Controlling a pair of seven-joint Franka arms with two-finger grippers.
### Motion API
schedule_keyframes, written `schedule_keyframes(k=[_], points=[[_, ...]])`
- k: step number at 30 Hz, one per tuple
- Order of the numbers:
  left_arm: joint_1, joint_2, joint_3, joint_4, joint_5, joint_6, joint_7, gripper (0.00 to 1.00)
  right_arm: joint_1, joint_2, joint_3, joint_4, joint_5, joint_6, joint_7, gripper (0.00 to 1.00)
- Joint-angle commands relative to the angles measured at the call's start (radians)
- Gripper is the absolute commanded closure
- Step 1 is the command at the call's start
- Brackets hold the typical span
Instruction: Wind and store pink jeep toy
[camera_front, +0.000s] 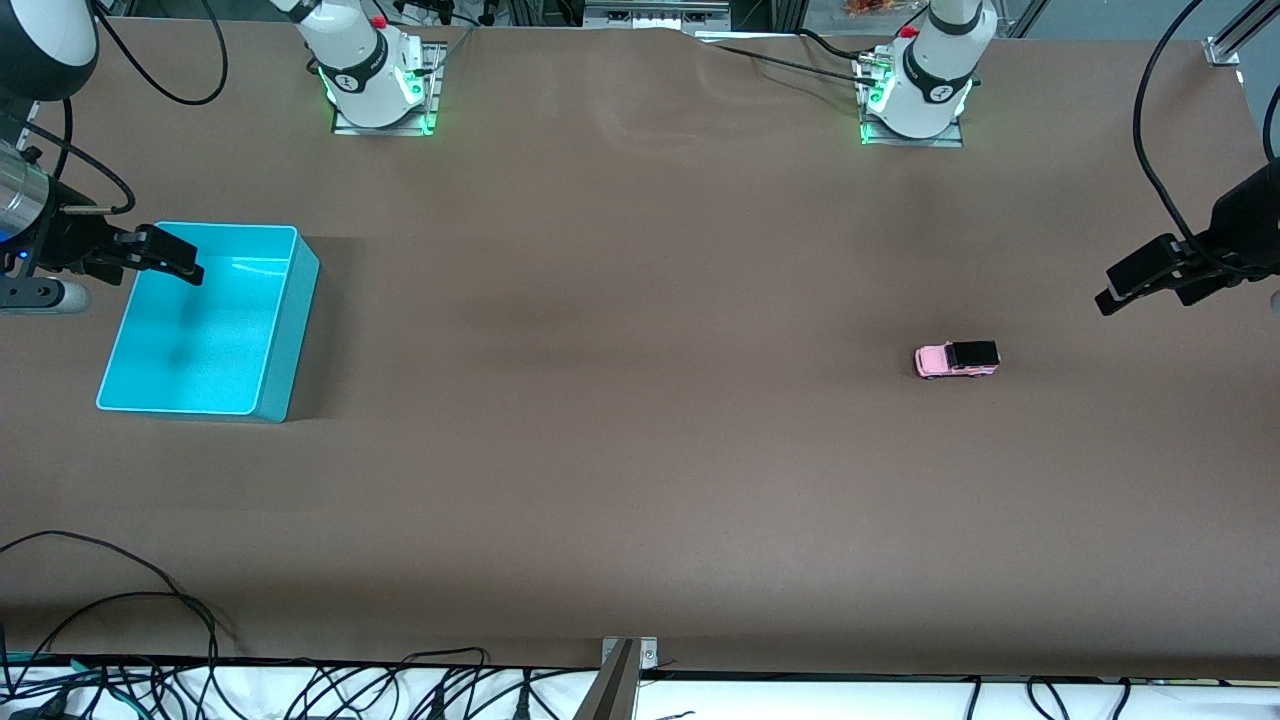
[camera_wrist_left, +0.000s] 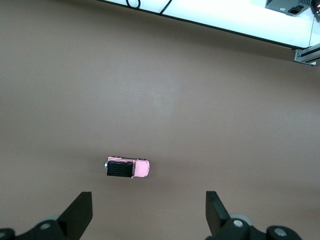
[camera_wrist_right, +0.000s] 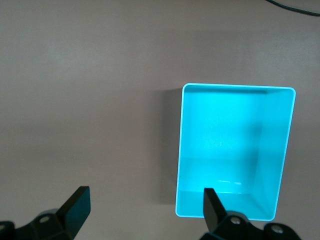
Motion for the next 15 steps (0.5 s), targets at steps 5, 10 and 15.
schedule_keyframes(k=[5,10,15], points=[[0.002,-0.010,0.004,-0.005,-0.016,0.005,0.023,0.00,-0.002,0.011,0.000,0.024,0.016,-0.005,-0.014,0.00],[0.002,-0.009,0.006,-0.002,-0.014,0.010,0.023,0.00,-0.002,0.011,0.000,0.024,0.018,-0.005,-0.012,0.00],[-0.002,-0.009,0.003,-0.003,0.004,0.009,0.023,0.00,-0.002,0.011,0.000,0.024,0.018,-0.005,-0.012,0.00]])
